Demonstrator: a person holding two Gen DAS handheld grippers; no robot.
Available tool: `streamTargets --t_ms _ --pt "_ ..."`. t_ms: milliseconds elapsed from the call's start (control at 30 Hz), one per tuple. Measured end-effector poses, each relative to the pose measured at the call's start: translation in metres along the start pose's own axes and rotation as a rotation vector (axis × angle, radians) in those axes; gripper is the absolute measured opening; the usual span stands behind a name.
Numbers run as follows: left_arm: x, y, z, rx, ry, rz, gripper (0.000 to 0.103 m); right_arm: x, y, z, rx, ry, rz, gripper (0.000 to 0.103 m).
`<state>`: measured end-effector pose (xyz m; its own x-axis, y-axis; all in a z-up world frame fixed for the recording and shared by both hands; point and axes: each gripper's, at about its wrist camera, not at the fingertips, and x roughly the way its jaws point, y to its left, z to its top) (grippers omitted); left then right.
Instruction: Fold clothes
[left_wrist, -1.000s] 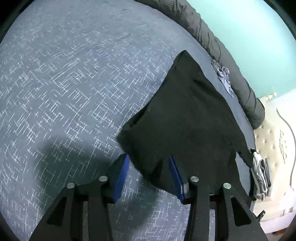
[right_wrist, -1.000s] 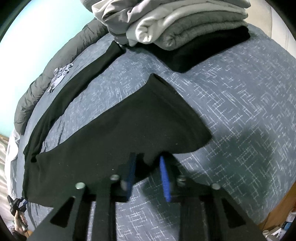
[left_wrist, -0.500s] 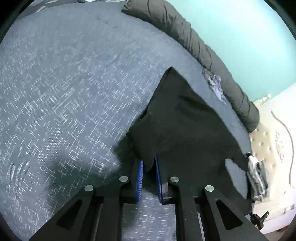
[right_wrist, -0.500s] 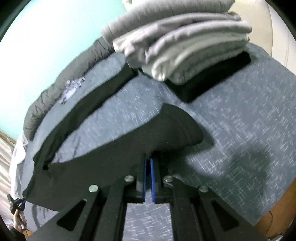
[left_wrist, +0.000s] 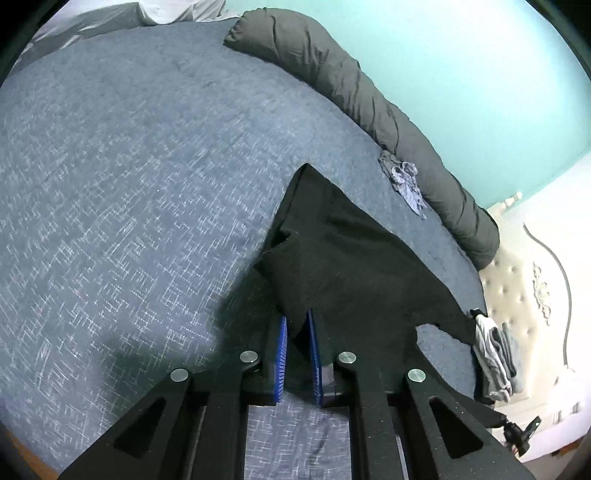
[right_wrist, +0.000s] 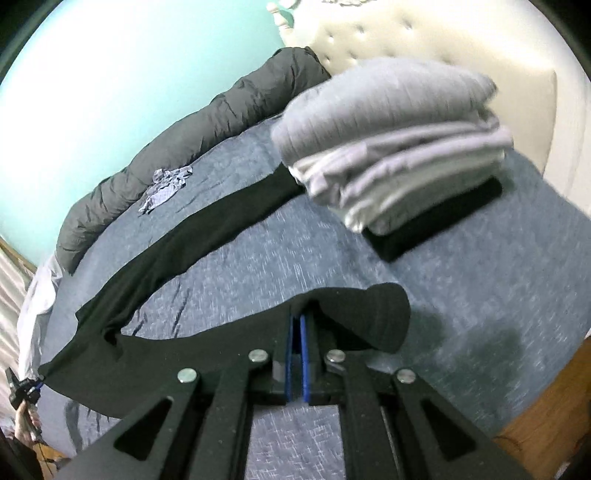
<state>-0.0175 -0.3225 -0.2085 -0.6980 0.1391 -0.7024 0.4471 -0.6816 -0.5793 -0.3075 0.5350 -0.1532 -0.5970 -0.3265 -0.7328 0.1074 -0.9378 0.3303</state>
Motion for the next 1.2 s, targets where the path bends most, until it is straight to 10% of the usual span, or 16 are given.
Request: streamTargets --t_ms 467,1200 --pt "0.026 -0.015 0.061 -0.004 0.010 0.049 0.011 0.048 0.059 0.093 -0.132 0.049 -0.045 0.003" --pt "0.199 -0.060 0.222 0.031 0.082 0.189 0.014 0.313 0.107 0.234 -0.223 0.242 -0.222 0.003"
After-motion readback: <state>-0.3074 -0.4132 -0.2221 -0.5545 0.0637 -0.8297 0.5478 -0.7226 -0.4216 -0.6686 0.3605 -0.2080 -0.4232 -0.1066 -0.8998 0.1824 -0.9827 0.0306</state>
